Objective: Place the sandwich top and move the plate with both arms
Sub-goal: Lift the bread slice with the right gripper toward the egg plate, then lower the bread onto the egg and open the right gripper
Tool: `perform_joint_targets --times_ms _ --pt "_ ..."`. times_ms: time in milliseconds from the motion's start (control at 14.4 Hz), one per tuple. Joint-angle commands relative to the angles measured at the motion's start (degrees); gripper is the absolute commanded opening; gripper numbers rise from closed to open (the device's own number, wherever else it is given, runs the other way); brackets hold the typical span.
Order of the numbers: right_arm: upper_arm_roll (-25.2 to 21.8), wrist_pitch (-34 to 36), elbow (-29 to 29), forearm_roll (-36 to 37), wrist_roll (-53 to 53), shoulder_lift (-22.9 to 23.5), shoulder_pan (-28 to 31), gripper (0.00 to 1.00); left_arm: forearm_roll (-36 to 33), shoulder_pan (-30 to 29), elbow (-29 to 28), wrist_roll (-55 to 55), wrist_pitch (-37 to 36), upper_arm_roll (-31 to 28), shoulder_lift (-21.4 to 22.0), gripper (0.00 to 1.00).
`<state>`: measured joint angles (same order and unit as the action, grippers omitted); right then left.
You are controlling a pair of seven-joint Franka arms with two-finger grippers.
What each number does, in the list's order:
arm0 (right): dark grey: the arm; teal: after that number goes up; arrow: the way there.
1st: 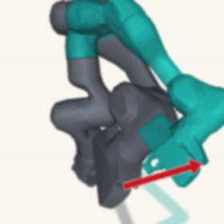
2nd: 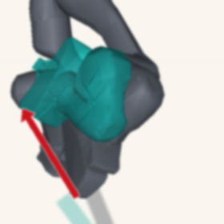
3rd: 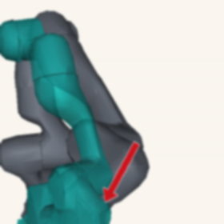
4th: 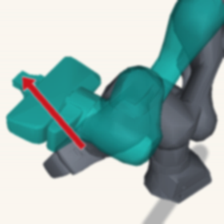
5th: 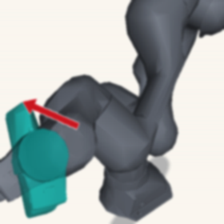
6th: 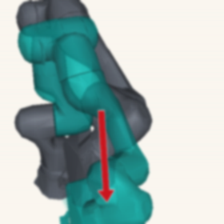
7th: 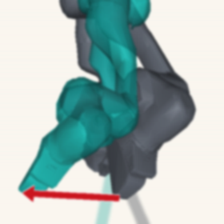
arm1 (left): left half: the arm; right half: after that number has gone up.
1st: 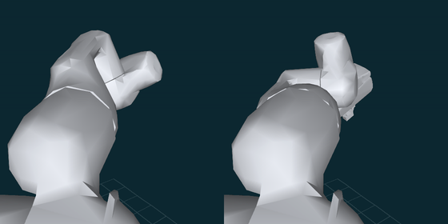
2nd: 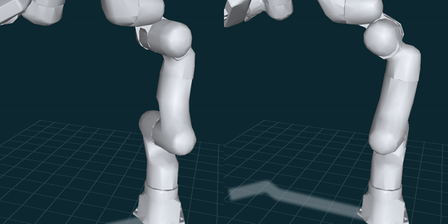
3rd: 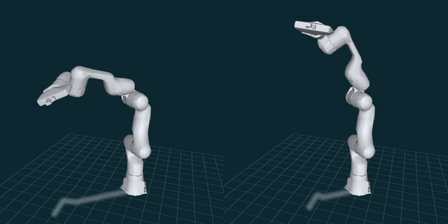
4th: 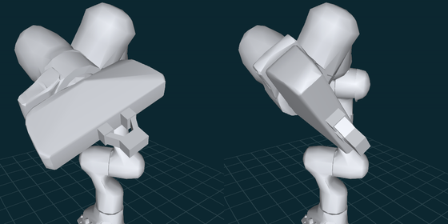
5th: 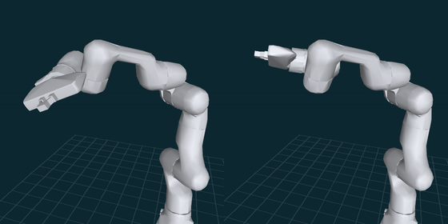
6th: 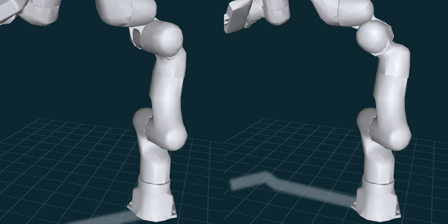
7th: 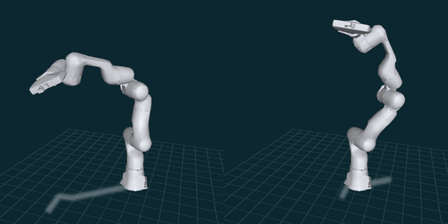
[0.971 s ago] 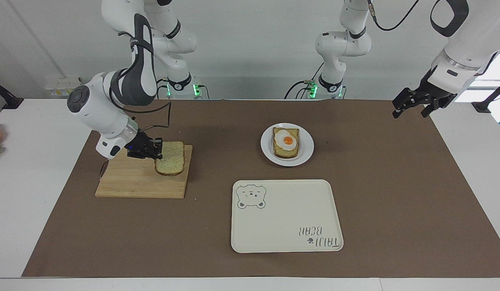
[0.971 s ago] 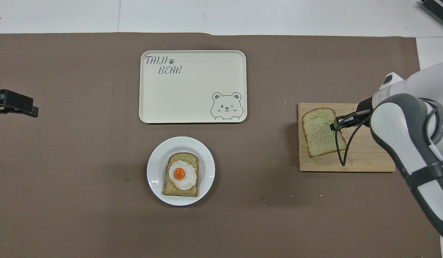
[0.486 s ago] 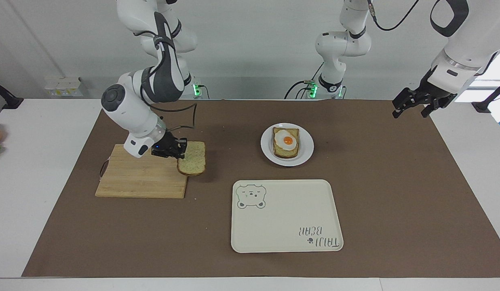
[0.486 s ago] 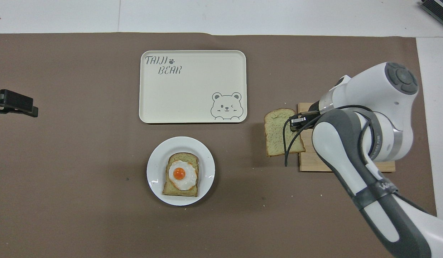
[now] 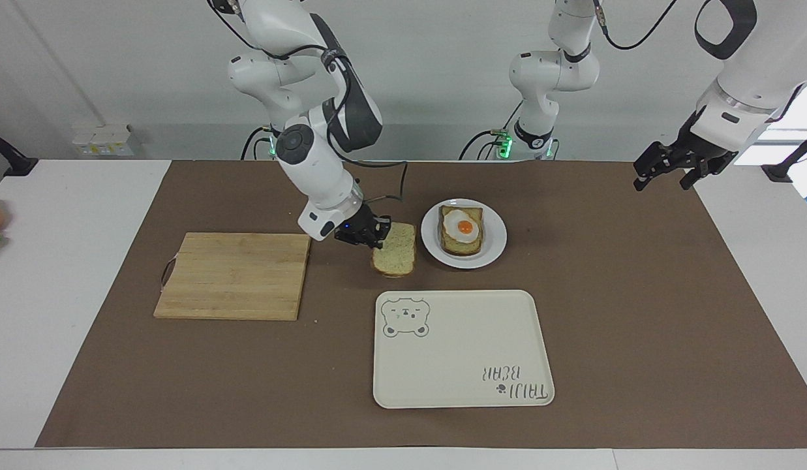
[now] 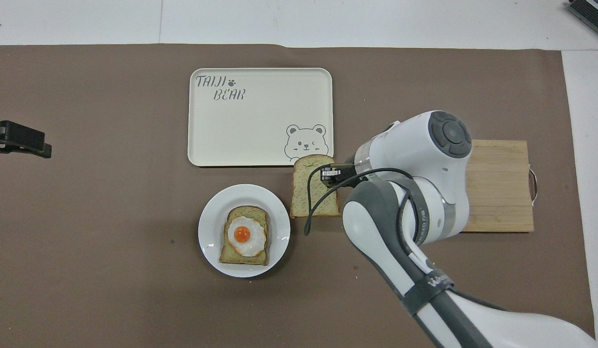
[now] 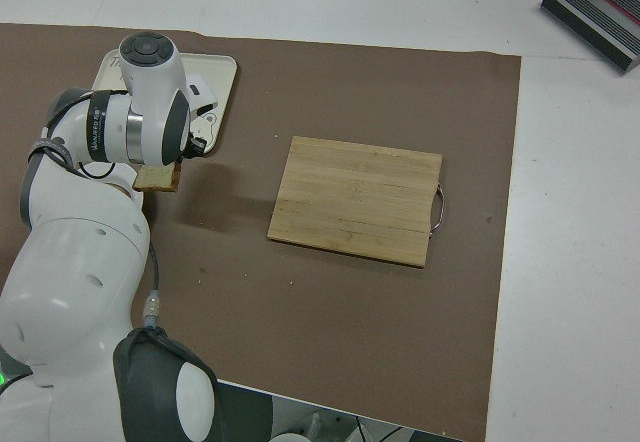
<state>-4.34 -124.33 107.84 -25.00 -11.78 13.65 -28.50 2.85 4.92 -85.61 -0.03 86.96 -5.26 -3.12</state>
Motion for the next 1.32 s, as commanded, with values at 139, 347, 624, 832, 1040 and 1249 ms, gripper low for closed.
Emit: perform_joint_targets --times_ms 139,347,624,832,1040,1249 --pt "-0.1 -6.8 0.4 -2.2 -3.0 3.8 -6.7 0.00 -0.7 -0.4 -1.5 -0.4 -0.3 0.3 1.4 1.00" --pt "1.8 -6.7 0.2 -4.9 -3.1 3.6 -7.1 0.00 -0.7 -0.4 -1.5 -0.3 -0.3 0.3 1.4 1.00" --pt "4.3 -6.3 0.6 -5.1 -3.2 2.8 -7.4 0.00 -0.7 -0.4 -1.5 -0.4 -0.3 0.3 1.4 1.00" --pt "4.8 -6.1 1.4 -5.1 -3.1 2.2 -8.6 0.00 -0.7 -0.4 -1.5 -0.4 -0.3 0.3 1.4 1.00" --pt "4.8 -6.6 2.4 -8.4 -3.3 2.5 -9.6 0.00 -0.7 -0.4 -1.5 -0.4 -0.3 0.4 1.4 1.00" --pt "4.8 -7.1 2.9 -8.9 -5.4 2.7 -11.3 0.00 -0.7 -0.4 -1.5 -0.4 -0.3 0.4 1.4 1.00"
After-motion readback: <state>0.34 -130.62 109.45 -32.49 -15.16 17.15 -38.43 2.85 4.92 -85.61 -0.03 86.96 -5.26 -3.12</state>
